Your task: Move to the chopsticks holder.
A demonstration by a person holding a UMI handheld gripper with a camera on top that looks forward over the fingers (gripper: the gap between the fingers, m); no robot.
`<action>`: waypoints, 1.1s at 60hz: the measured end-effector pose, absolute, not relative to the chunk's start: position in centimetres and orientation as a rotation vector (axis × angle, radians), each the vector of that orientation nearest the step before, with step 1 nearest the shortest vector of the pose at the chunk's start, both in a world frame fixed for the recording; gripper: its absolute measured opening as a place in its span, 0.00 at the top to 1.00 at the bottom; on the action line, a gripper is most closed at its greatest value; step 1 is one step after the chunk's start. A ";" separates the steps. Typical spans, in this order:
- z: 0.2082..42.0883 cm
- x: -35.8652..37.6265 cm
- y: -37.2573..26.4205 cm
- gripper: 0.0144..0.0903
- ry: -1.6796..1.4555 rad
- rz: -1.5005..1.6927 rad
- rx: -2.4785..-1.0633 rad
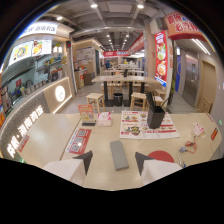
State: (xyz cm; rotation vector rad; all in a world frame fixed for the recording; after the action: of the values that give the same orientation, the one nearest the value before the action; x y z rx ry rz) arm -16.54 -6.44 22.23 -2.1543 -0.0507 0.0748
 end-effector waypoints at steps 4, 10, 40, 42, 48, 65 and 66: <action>22.2 -16.1 -6.6 0.08 -0.049 0.074 -2.154; 21.6 -14.3 -7.2 0.08 -0.029 0.065 -2.169; 20.8 0.0 1.5 0.08 0.003 -0.022 -2.172; 20.8 0.4 2.8 0.08 -0.007 -0.016 -2.168; 20.6 1.4 6.5 0.08 -0.034 0.000 -2.160; 19.6 2.6 15.6 0.08 -0.054 0.017 -2.134; 19.6 2.5 15.9 0.08 -0.057 0.021 -2.132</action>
State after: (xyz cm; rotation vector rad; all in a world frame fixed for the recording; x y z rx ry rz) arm 2.53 15.94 19.60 -2.1324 -0.0567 0.0207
